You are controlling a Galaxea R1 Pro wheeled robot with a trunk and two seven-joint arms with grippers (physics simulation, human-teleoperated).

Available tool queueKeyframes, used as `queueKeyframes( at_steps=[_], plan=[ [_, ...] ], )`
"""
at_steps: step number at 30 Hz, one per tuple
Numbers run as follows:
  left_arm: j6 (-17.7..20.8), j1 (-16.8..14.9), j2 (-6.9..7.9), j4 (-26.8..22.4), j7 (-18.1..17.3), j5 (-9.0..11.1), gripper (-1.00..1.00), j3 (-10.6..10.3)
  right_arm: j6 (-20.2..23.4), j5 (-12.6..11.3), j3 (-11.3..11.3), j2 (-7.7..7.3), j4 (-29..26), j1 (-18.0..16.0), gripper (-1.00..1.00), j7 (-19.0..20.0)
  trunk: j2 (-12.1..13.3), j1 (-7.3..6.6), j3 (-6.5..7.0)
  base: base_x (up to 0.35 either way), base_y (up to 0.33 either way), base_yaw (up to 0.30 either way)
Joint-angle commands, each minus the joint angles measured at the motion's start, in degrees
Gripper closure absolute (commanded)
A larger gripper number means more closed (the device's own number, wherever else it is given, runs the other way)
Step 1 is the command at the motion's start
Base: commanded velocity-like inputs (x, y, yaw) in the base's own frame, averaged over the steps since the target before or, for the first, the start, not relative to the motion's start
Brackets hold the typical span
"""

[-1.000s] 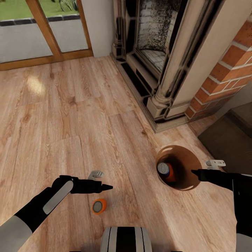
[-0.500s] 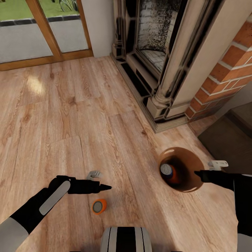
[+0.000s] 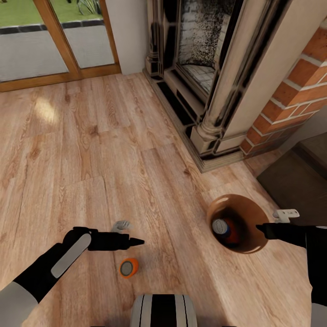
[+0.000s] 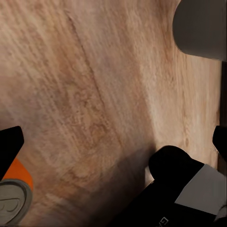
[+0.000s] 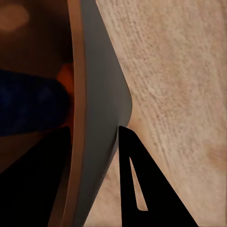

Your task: Put the three can of soda from the living room inside the tash can in the kitchen.

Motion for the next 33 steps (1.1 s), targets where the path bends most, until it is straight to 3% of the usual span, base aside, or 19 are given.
queueKeyframes(
  at_steps=[1, 7, 16, 17, 18, 19, 20, 22, 23, 26, 32, 33],
  plan=[
    [0.33, -0.01, 0.33, -0.33, -0.33, 0.33, -1.00, 0.03, 0.32, -0.32, 0.02, 0.01, -0.01, -0.02, 1.00, 0.11, 0.00, 0.00, 0.00, 0.000, 0.000, 0.000],
    [2.27, -0.04, 1.59, -2.26, -2.26, 2.35, -1.00, 0.07, 0.36, 0.95, -0.07, -0.20, -0.01, -0.02, 1.00, 0.21, 0.00, 0.00, 0.00, 0.000, 0.000, 0.000],
    [2.92, -0.04, 1.55, -3.46, -3.84, 2.04, -1.00, 0.07, 0.37, 2.95, -0.16, -0.30, -0.01, -0.02, 1.00, 0.28, 0.00, 0.00, 0.00, 0.000, 0.000, 0.000],
    [2.87, -0.04, 1.54, -3.59, -3.61, 1.84, -1.00, 0.06, 0.37, -6.07, -0.16, -0.31, -0.01, -0.02, 1.00, 0.29, 0.00, 0.00, 0.00, 0.000, 0.000, 0.000],
    [2.76, -0.04, 1.53, -3.96, -3.10, 1.66, -1.00, 0.03, 0.37, -6.08, -0.16, -0.33, -0.01, -0.02, 1.00, 0.29, 0.00, 0.00, 0.00, 0.000, 0.000, 0.000],
    [2.57, -0.04, 1.52, -4.58, -1.78, 1.55, -1.00, 0.02, 0.37, -6.08, -0.16, -0.32, -0.01, -0.02, 1.00, 0.29, 0.00, 0.00, 0.00, 0.000, 0.000, 0.000],
    [2.21, -0.03, 1.27, -6.32, 3.71, 1.53, -1.00, -0.06, 0.37, -6.08, -0.16, -0.35, -0.01, -0.02, 1.00, 0.29, 0.00, 0.00, 0.00, 0.000, 0.000, 0.000],
    [2.03, 0.11, 0.62, -8.02, 11.29, 1.85, -1.00, -0.27, 0.37, -6.08, -0.22, -0.38, -0.01, -0.02, 1.00, 0.32, 0.00, 0.00, 0.00, 0.000, 0.000, 0.000],
    [2.00, 0.15, 0.40, -8.33, 13.23, 1.92, -1.00, -0.32, 0.37, -6.08, -0.22, -0.38, -0.01, -0.02, 1.00, 0.34, 0.00, 0.00, 0.00, 0.000, 0.000, 0.000],
    [1.89, 1.95, -0.86, -9.88, 23.97, 2.09, -1.00, -0.49, 0.37, -6.08, -0.25, -0.40, -0.01, -0.02, 1.00, 0.37, 0.00, 0.00, 0.00, 0.000, 0.000, 0.000],
    [-0.99, 5.13, -1.23, -12.71, 31.26, 1.59, -1.00, -0.55, 0.39, -6.08, -0.25, -0.40, -0.01, -0.02, 1.00, 0.38, 0.00, 0.00, 0.00, 0.000, 0.000, 0.000],
    [-1.61, 5.36, -1.32, -13.30, 34.22, 1.81, -1.00, -0.65, 0.37, -6.08, -0.25, -0.40, -0.01, -0.02, 1.00, 0.38, 0.00, 0.00, 0.00, 0.000, 0.000, 0.000]
  ],
)
